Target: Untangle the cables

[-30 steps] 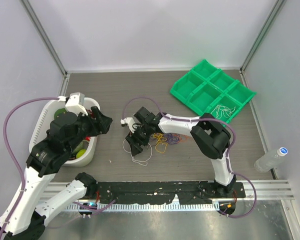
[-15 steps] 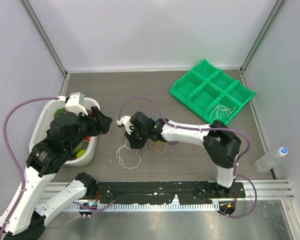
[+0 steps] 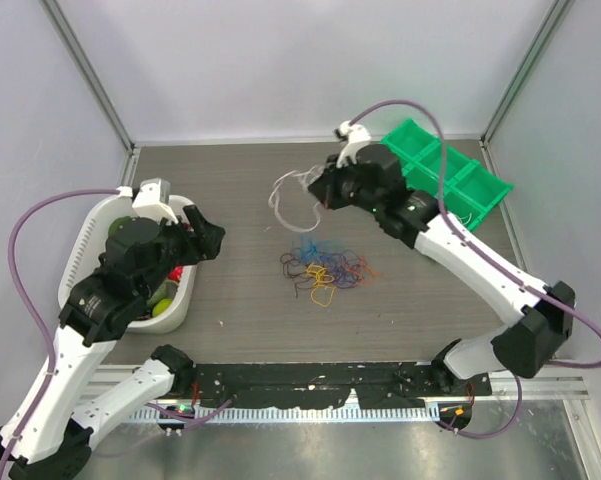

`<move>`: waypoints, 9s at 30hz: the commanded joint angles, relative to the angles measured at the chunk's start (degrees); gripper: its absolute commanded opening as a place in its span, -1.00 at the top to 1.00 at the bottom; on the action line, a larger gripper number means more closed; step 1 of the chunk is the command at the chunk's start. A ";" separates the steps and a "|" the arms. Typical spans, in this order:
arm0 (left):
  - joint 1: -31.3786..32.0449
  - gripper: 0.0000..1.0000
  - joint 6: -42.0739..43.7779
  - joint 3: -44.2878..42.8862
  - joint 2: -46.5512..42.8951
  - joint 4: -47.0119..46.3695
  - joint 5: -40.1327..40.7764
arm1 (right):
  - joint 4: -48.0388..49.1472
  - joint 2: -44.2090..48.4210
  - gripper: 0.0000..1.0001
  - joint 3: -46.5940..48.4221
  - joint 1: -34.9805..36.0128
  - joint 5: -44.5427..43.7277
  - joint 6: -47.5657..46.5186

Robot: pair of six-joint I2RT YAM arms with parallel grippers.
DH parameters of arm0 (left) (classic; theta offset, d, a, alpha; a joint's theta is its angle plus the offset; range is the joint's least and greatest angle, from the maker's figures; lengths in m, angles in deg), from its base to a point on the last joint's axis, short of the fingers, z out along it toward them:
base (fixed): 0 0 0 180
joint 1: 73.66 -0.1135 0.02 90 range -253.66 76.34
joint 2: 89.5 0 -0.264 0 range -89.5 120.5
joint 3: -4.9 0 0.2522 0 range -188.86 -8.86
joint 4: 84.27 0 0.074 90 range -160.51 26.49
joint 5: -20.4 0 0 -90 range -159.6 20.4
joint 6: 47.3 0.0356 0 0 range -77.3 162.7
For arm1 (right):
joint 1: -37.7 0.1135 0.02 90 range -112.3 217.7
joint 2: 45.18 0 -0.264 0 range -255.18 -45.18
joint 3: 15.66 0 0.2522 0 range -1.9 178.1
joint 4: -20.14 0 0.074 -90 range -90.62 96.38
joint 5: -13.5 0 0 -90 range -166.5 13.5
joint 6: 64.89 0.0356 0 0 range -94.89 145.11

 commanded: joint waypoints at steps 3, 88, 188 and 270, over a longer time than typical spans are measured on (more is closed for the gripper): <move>0.09 -0.42 3.13 -1.20 2.93 -3.44 -1.53 | -11.74 4.12 0.99 4.42 -6.68 -27.62 3.18; -0.43 -0.54 9.99 -0.41 15.42 -4.14 -17.35 | -24.33 -27.08 0.97 5.30 -43.61 -25.97 1.96; -2.19 1.00 5.16 -6.83 23.60 -11.52 -31.24 | 9.33 -2.11 -0.43 5.38 -12.85 37.82 5.82; -3.69 -0.05 7.08 -9.29 45.64 -2.12 -32.47 | -18.64 -11.53 -0.04 4.26 -25.09 0.35 -5.25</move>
